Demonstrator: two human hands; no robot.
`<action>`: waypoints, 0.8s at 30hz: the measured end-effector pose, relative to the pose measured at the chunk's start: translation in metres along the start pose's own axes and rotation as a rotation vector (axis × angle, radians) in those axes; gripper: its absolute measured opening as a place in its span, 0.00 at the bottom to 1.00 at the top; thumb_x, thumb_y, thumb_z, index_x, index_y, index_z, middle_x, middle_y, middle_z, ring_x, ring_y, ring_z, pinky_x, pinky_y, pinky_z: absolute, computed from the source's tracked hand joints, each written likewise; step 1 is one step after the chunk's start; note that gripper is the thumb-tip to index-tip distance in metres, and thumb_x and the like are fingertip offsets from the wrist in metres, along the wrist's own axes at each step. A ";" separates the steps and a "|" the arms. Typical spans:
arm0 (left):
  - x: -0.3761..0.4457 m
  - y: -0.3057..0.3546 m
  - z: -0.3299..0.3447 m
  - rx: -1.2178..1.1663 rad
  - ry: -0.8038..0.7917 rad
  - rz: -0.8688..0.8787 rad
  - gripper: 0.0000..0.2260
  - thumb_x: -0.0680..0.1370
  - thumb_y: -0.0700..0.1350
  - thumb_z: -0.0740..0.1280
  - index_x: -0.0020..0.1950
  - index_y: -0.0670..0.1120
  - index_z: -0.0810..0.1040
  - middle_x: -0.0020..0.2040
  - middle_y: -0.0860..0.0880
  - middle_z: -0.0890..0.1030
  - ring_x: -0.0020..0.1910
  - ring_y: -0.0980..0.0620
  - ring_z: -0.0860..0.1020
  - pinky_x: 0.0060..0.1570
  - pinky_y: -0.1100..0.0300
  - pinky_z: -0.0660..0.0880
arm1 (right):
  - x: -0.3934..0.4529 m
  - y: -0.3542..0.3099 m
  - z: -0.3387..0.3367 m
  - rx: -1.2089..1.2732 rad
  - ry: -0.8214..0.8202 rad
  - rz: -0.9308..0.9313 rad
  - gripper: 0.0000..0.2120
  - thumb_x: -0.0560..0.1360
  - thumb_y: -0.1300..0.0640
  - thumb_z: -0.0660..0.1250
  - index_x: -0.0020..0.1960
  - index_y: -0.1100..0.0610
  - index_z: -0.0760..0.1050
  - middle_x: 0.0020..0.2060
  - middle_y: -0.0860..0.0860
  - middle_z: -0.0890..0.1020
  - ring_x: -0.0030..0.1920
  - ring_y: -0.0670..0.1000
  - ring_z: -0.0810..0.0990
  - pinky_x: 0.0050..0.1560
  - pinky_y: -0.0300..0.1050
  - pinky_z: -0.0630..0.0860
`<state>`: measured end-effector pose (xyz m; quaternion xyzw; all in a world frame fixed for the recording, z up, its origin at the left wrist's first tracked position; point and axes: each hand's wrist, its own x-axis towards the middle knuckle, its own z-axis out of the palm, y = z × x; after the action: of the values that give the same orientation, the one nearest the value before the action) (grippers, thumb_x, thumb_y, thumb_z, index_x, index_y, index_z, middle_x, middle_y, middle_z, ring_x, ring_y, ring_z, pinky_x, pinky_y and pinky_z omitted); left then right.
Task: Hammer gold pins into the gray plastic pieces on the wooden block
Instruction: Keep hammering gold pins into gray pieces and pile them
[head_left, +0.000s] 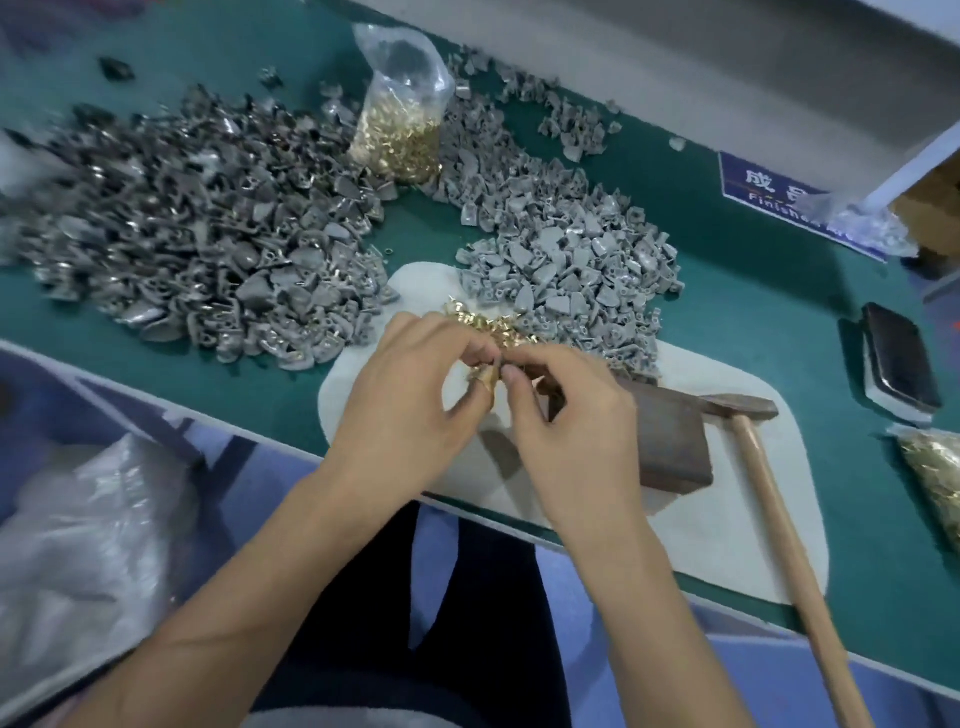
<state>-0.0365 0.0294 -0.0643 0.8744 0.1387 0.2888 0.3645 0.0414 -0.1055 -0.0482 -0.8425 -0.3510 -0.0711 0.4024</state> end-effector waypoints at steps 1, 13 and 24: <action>-0.002 -0.008 -0.009 0.019 0.021 -0.022 0.07 0.77 0.41 0.71 0.53 0.51 0.81 0.47 0.56 0.77 0.52 0.53 0.71 0.54 0.63 0.68 | 0.004 -0.007 0.011 0.037 -0.013 0.008 0.06 0.77 0.60 0.72 0.52 0.51 0.83 0.46 0.44 0.84 0.51 0.49 0.80 0.54 0.52 0.77; -0.031 -0.086 -0.092 0.216 0.088 -0.158 0.05 0.77 0.41 0.71 0.49 0.49 0.79 0.46 0.54 0.79 0.48 0.52 0.75 0.48 0.55 0.72 | 0.030 -0.061 0.115 -0.152 -0.230 -0.013 0.04 0.79 0.48 0.67 0.51 0.43 0.80 0.46 0.40 0.82 0.50 0.48 0.75 0.44 0.46 0.69; -0.018 -0.060 -0.069 0.193 0.143 -0.063 0.02 0.77 0.40 0.68 0.45 0.45 0.80 0.40 0.52 0.78 0.41 0.47 0.75 0.43 0.51 0.73 | 0.023 -0.058 0.097 -0.104 -0.056 -0.053 0.12 0.81 0.52 0.65 0.63 0.49 0.80 0.51 0.45 0.82 0.52 0.50 0.79 0.51 0.45 0.74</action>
<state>-0.0950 0.1013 -0.0757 0.8777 0.2190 0.3241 0.2767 0.0058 0.0020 -0.0670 -0.8544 -0.3802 -0.0762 0.3459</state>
